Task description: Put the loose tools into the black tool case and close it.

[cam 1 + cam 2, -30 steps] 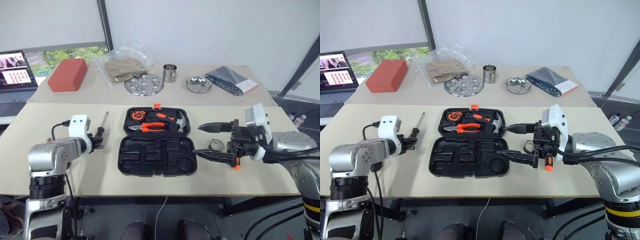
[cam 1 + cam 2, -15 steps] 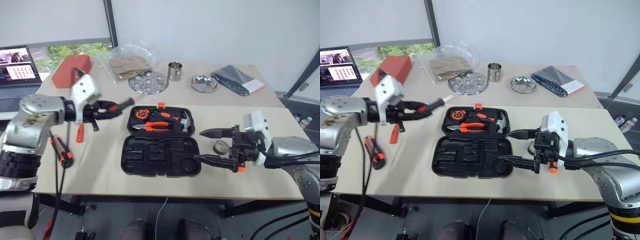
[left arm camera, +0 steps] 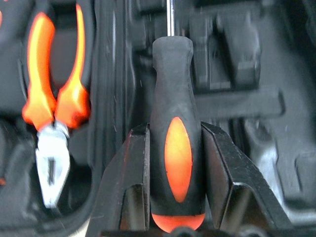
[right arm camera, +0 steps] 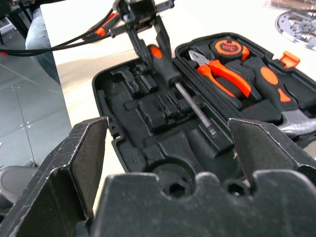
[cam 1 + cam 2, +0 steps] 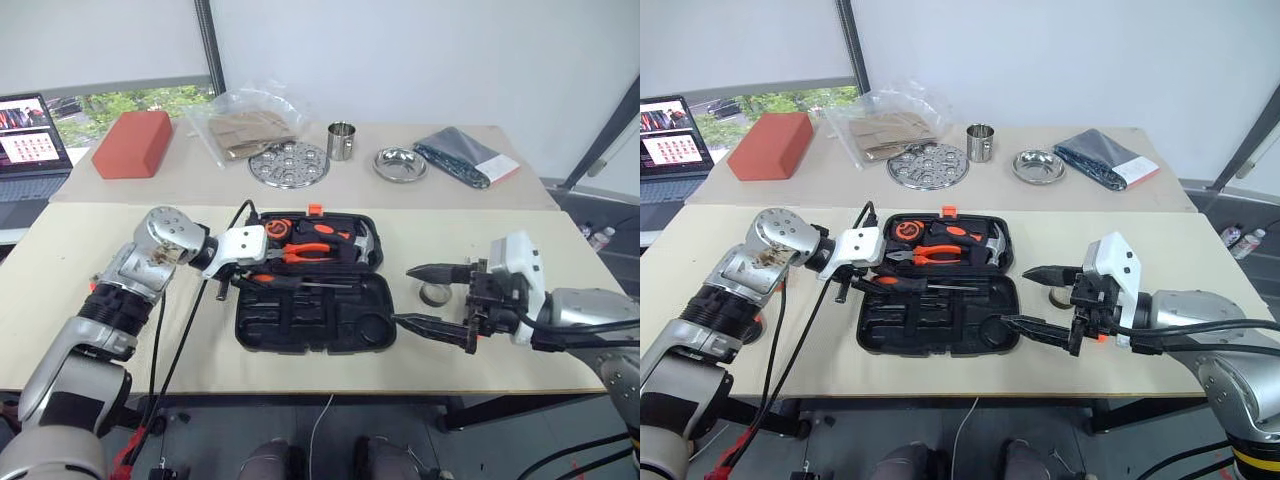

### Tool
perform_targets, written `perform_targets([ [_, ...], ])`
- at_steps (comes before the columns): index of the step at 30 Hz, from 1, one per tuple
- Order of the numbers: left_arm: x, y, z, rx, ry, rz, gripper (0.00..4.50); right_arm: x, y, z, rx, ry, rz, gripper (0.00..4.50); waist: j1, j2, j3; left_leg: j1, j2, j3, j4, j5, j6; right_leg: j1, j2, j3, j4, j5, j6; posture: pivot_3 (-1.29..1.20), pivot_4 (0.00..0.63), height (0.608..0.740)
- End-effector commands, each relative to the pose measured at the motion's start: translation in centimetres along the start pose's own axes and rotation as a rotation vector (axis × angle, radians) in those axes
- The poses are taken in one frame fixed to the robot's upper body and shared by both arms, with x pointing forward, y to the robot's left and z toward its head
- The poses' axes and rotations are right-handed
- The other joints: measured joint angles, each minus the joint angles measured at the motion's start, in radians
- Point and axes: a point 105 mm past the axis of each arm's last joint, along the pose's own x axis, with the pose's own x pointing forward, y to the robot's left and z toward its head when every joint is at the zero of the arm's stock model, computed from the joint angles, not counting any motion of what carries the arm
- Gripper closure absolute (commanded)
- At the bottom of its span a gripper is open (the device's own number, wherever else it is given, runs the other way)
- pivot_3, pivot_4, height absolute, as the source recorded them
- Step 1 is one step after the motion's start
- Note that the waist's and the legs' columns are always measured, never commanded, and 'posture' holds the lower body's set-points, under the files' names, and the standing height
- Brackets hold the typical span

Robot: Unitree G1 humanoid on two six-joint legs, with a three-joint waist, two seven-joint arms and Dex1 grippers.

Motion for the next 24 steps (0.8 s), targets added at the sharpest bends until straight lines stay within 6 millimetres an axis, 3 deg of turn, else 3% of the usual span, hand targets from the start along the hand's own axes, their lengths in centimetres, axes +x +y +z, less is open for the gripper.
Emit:
perform_targets([
  [1, -0.1, 1.4, 1.0, 0.047, -0.007, 0.059, 3.54, -0.3, 0.0, 1.1, -0.036, -0.028, -0.022, 0.0, 0.006, 0.0, 0.0, -0.001, 0.0, -0.001, 0.001, 0.0, 0.001, 0.0, 0.0, 0.0, 0.0, 0.0, 0.0, 0.0, 0.15, 0.734],
  [10, 0.2, 2.0, 1.4, 0.018, -0.041, 0.076, 3.54, 0.1, 0.0, 1.1, -0.034, -0.034, -0.023, 0.0, 0.009, 0.0, 0.0, -0.004, 0.0, -0.001, 0.009, -0.004, 0.007, 0.0, -0.001, 0.0, 0.0, 0.002, 0.004, 0.0, 0.15, 0.734],
  [11, 0.1, 2.1, 1.6, 0.019, -0.054, 0.08, 2.54, 0.1, 0.1, 1.1, -0.033, -0.035, -0.023, 0.0, 0.009, 0.0, 0.0, -0.004, 0.0, -0.001, 0.009, -0.004, 0.007, 0.0, -0.001, 0.0, 0.0, 0.002, 0.004, 0.0, 0.15, 0.734],
  [18, -0.6, 3.3, 3.9, -0.002, -0.162, 0.129, 0.07, 0.3, 0.1, 1.1, -0.029, -0.04, -0.02, 0.0, 0.012, 0.0, 0.0, -0.006, 0.0, -0.002, 0.013, -0.004, 0.007, 0.0, -0.002, 0.0, 0.001, 0.003, 0.004, 0.0, 0.15, 0.734],
  [21, -0.5, 3.6, 4.3, -0.013, -0.181, 0.142, 0.6, 0.3, 0.0, 1.0, -0.031, -0.039, -0.021, 0.0, 0.012, 0.0, 0.0, -0.006, 0.0, -0.002, 0.013, -0.004, 0.008, 0.0, -0.002, 0.0, 0.001, 0.003, 0.005, 0.0, 0.15, 0.734],
  [24, 0.0, 3.6, 4.2, -0.017, -0.165, 0.143, 1.86, 0.4, -0.1, 1.1, -0.034, -0.04, -0.021, 0.0, 0.01, 0.0, 0.0, -0.006, 0.0, -0.002, 0.013, -0.004, 0.008, 0.0, -0.002, 0.0, 0.001, 0.003, 0.005, 0.0, 0.15, 0.734],
])
